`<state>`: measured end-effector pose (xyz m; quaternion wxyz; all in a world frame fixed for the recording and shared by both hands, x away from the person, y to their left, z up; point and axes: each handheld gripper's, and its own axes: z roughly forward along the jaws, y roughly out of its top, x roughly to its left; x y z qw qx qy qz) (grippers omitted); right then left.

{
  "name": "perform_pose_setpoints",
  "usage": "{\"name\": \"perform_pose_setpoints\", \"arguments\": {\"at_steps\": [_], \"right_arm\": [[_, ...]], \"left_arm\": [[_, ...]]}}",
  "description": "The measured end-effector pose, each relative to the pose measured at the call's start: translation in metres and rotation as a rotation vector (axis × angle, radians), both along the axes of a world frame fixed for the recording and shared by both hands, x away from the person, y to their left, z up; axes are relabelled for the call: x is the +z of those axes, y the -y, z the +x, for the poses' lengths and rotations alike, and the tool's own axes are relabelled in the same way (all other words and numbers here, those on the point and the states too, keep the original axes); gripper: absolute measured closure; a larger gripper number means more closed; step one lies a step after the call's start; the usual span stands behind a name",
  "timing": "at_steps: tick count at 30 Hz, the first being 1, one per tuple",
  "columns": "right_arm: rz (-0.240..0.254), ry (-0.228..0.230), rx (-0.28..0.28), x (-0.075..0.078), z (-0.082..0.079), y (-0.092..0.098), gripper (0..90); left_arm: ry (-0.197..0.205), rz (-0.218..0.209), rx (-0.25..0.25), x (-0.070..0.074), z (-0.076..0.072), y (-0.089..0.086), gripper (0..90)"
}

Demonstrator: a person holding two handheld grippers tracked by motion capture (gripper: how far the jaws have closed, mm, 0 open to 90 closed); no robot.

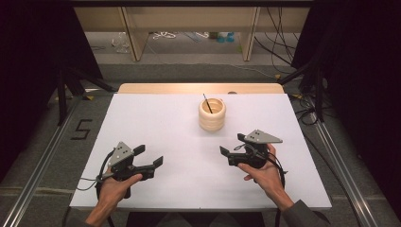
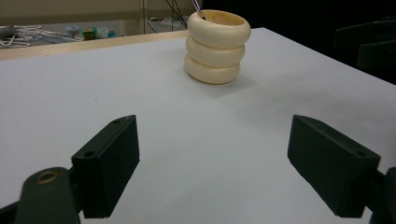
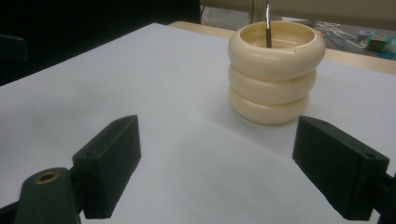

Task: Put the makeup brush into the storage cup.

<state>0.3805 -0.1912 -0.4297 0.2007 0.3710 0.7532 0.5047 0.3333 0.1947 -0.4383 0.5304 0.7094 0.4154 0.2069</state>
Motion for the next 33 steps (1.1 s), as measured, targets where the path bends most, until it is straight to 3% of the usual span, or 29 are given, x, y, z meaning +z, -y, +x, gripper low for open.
{"name": "perform_pose_setpoints", "arguments": {"at_steps": [16,24,27,33], "right_arm": [[-0.002,0.003,-0.014,-0.001,-0.016,0.005,16.1],[-0.009,-0.012,-0.016,-0.001,-0.016,0.005,16.1],[-0.002,0.008,-0.021,-0.003,-0.014,0.005,16.2],[0.0,0.0,-0.02,-0.003,-0.014,0.006,16.1]], "left_arm": [[-0.002,0.001,-0.001,0.0,0.0,0.0,16.1],[-0.003,0.001,-0.001,0.0,0.001,0.0,16.1],[-0.003,0.001,-0.001,0.0,0.001,0.0,16.1],[-0.003,0.0,-0.001,0.0,0.001,0.0,16.1]]}}
